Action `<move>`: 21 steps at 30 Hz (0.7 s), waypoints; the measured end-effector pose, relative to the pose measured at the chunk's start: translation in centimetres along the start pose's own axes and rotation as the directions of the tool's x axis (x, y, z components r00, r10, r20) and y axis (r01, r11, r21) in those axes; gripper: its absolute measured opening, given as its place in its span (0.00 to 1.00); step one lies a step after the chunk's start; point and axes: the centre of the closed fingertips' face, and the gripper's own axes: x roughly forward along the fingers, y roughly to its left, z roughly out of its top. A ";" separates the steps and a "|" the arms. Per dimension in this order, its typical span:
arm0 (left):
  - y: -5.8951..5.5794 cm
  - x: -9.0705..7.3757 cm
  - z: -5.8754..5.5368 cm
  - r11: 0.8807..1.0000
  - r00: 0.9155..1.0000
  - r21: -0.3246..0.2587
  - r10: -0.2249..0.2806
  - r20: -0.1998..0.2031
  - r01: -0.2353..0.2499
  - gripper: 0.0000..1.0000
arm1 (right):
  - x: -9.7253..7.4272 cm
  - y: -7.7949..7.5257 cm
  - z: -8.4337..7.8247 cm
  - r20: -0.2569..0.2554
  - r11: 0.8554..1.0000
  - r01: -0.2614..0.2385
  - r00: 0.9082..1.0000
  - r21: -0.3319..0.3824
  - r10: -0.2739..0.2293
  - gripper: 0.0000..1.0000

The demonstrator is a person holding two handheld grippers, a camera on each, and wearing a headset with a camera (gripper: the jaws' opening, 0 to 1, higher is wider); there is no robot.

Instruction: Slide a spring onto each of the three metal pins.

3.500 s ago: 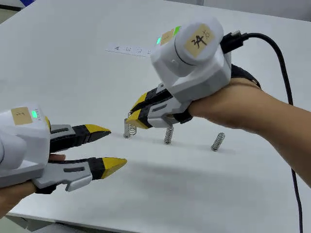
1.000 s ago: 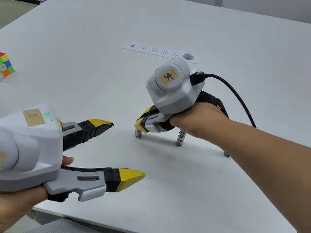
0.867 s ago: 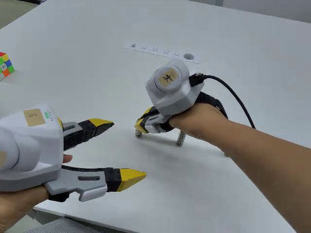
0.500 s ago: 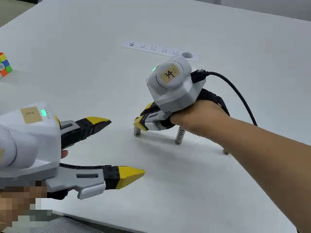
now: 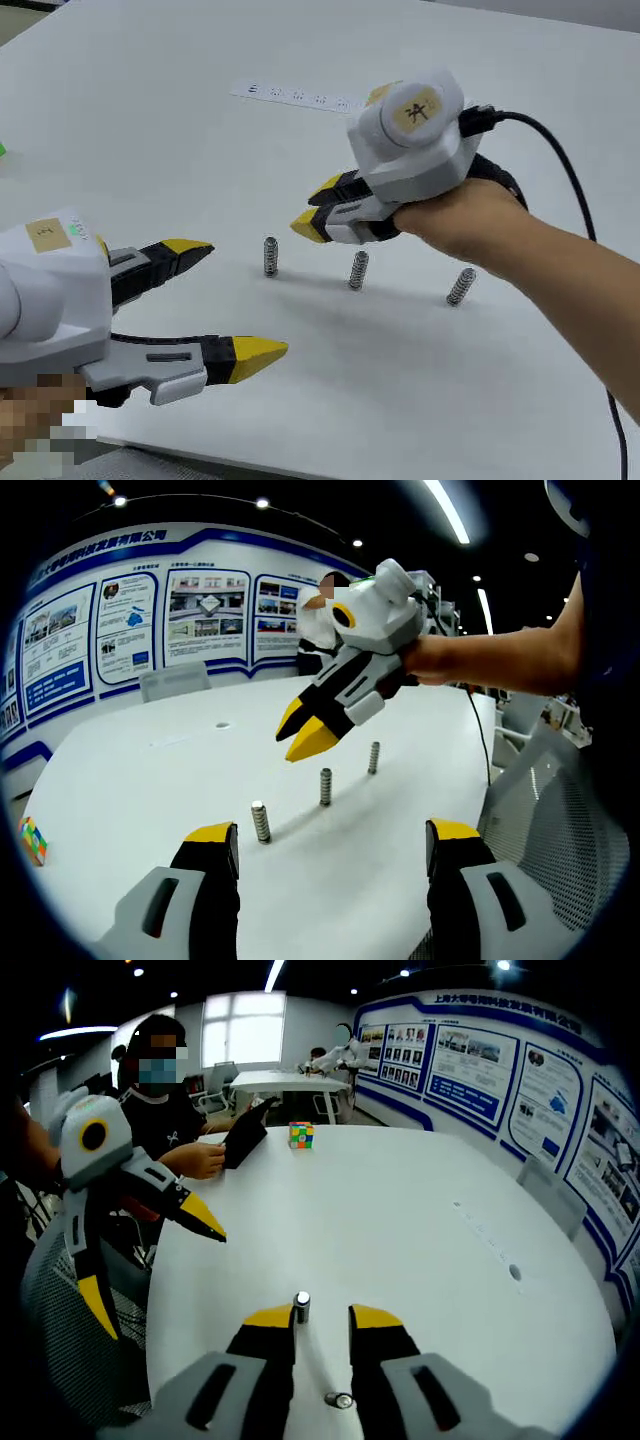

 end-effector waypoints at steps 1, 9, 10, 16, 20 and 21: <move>0.0 0.0 0.0 1.000 1.000 0.003 0.000 -0.001 0.000 0.78 | -0.5 -0.3 -0.2 0.008 1.000 0.005 1.000 0.005 -0.005 0.22; -0.1 0.1 0.1 1.000 1.000 0.018 -0.006 -0.011 0.007 0.79 | -4.6 -1.8 -1.6 0.051 0.997 0.056 0.997 0.051 -0.059 0.23; -0.1 0.2 0.1 1.000 1.000 0.018 -0.006 -0.014 0.006 0.79 | -4.9 -2.0 -1.8 0.051 0.997 0.064 0.996 0.052 -0.067 0.24; 0.0 0.3 0.3 1.000 1.000 0.022 -0.006 -0.012 0.006 0.79 | -7.6 -3.0 -2.9 0.085 0.992 0.097 0.991 0.078 -0.104 0.26; 0.2 0.2 0.3 1.000 1.000 0.024 -0.001 -0.015 0.002 0.79 | -9.3 -3.8 -4.1 0.100 0.988 0.123 0.986 0.097 -0.133 0.28; 0.2 0.2 0.2 1.000 1.000 0.024 -0.001 -0.016 0.001 0.79 | -9.7 -4.0 -4.4 0.105 0.986 0.130 0.984 0.104 -0.141 0.28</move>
